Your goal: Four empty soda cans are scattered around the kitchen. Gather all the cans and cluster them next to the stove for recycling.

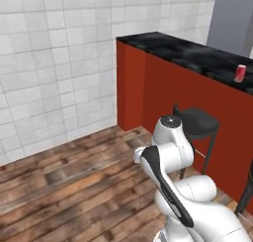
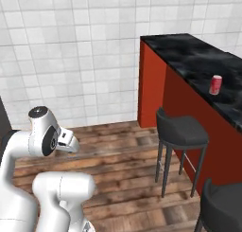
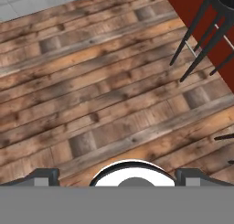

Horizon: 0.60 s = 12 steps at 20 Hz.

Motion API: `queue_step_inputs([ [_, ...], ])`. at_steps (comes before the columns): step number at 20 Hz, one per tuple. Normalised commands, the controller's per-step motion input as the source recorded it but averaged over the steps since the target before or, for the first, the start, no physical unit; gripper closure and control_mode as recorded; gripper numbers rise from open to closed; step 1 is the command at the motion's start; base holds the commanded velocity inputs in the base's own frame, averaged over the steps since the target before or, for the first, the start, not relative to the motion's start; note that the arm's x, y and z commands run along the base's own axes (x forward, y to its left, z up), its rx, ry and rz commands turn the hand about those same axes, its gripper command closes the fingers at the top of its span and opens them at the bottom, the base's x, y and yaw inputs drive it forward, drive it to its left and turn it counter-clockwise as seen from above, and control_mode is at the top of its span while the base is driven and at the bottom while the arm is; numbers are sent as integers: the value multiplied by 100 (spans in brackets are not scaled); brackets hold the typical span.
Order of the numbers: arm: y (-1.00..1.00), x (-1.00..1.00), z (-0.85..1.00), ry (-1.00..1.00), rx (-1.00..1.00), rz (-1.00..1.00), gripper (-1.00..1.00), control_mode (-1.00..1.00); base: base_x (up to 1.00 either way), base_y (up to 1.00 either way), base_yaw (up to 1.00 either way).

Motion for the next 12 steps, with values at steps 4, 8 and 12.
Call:
queue_step_inputs([
  [4,0,0,0,0,0,0,-100,100,51,48,-12],
  [8,0,0,0,0,0,0,-100,100,52,38,-34],
  [12,0,0,0,0,0,0,-100,100,43,30,-56],
])
